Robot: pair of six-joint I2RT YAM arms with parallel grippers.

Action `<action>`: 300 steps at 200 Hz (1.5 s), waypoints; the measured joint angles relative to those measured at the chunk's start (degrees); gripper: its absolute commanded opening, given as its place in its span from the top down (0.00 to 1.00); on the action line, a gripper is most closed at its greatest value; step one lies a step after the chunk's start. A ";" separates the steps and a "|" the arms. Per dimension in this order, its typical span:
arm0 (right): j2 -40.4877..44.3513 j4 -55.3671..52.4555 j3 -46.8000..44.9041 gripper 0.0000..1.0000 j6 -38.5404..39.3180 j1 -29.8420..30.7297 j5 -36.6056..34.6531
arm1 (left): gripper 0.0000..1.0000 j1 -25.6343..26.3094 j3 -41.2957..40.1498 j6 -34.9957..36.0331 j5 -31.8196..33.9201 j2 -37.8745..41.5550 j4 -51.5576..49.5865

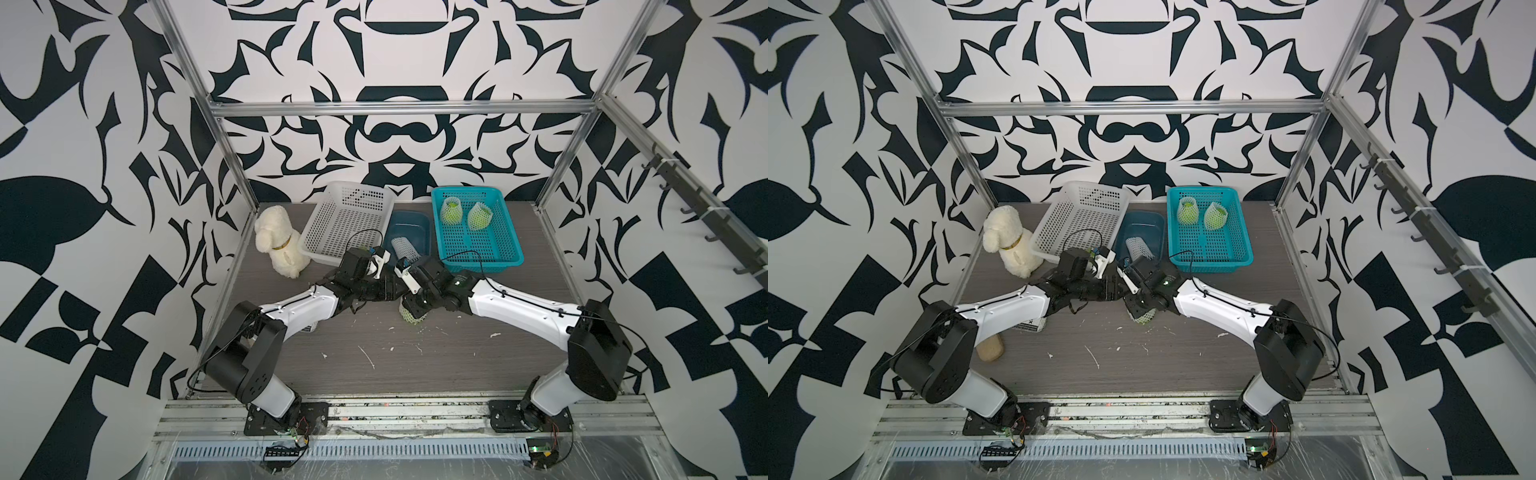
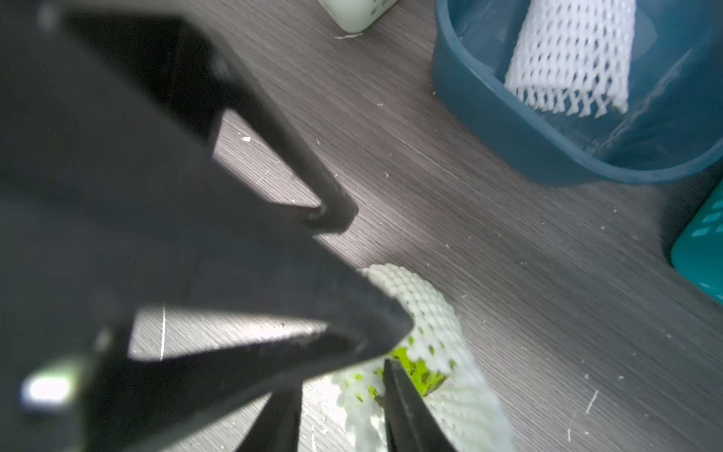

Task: Sleeve custard apples in foam nets
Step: Put on the foam net on the custard apple.

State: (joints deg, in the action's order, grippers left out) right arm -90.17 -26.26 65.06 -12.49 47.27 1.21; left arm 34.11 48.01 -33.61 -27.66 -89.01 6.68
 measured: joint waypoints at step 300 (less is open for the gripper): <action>-0.20 3.65 -3.69 1.00 -5.31 -0.96 6.45 | 0.37 -4.85 -4.68 0.50 10.38 9.20 -6.29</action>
State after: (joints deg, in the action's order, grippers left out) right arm -90.37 -22.61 61.36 -17.80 46.30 7.66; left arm 29.26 43.33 -33.10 -17.28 -79.81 0.38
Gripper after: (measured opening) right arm 0.043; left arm 0.626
